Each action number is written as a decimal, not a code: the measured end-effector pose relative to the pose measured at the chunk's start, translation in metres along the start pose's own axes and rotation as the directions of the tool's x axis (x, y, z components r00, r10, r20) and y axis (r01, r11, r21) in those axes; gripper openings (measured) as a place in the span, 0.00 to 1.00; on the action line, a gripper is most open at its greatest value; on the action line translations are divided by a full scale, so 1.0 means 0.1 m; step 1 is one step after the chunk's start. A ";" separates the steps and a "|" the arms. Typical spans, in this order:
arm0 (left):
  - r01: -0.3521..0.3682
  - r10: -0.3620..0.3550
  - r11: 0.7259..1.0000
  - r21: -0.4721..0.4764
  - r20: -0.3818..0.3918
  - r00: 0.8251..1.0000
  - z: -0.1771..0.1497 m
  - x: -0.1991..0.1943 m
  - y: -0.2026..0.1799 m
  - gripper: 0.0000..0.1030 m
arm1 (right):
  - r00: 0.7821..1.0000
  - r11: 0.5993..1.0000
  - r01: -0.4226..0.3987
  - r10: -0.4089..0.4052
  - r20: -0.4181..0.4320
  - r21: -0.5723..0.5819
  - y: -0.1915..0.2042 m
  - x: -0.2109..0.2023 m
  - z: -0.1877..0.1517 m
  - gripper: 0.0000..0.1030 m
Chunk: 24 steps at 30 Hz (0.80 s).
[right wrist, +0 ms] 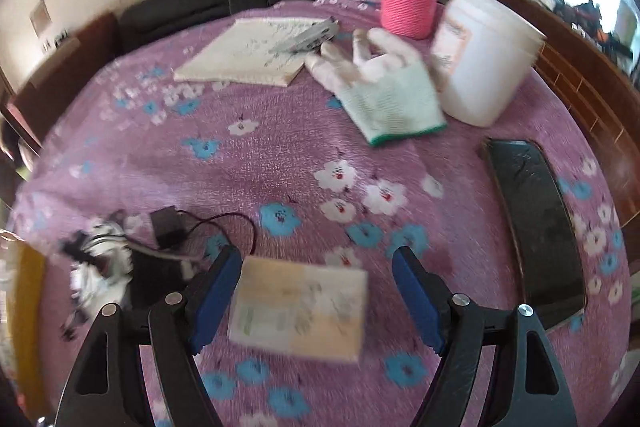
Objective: Organize soft objects
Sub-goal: 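Grasp the 'Face' tissue pack with the right gripper while the left grasps the red-bagged blue sponge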
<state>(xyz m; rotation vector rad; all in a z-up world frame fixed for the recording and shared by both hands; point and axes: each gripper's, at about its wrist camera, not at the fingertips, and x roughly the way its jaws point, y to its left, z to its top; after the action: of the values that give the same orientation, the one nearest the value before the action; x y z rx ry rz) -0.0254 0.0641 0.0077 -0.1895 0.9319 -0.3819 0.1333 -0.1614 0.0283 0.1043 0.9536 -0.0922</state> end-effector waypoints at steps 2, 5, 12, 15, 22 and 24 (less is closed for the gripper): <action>0.004 -0.004 1.000 -0.003 0.001 1.000 0.00 -0.02 0.01 0.99 | 1.000 1.000 0.015 -0.015 -0.006 -0.018 0.03 0.03 -0.02 0.77; 0.008 -0.008 1.000 -0.005 0.002 1.000 0.01 -0.01 0.01 0.99 | 0.998 0.999 -0.050 0.051 -0.043 0.015 -0.10 -0.01 -0.11 0.65; 0.002 -0.002 1.000 -0.002 -0.003 1.000 0.01 -0.01 0.01 0.99 | 0.982 0.987 -0.161 0.162 -0.097 0.017 -0.39 -0.44 -0.73 0.67; -0.001 0.001 1.000 0.001 -0.006 1.000 0.01 0.00 0.00 0.99 | 0.954 0.957 -0.289 0.286 -0.087 -0.033 -0.42 -0.56 -0.93 0.90; -0.033 0.034 0.999 0.027 -0.023 0.999 0.01 0.04 -0.05 1.00 | 0.896 0.892 -0.443 0.442 0.030 0.083 -0.72 -0.63 -1.05 0.92; -0.064 0.066 0.997 0.051 -0.040 0.997 0.02 0.06 -0.10 1.00 | 0.895 0.888 -0.446 0.444 0.037 0.112 -0.80 -0.63 -1.06 0.92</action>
<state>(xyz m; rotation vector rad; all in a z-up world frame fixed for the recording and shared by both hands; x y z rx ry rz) -0.0228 0.0526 0.0074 -0.1055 0.9666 -0.3493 0.0017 -0.2248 0.0147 0.4302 0.8926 0.2772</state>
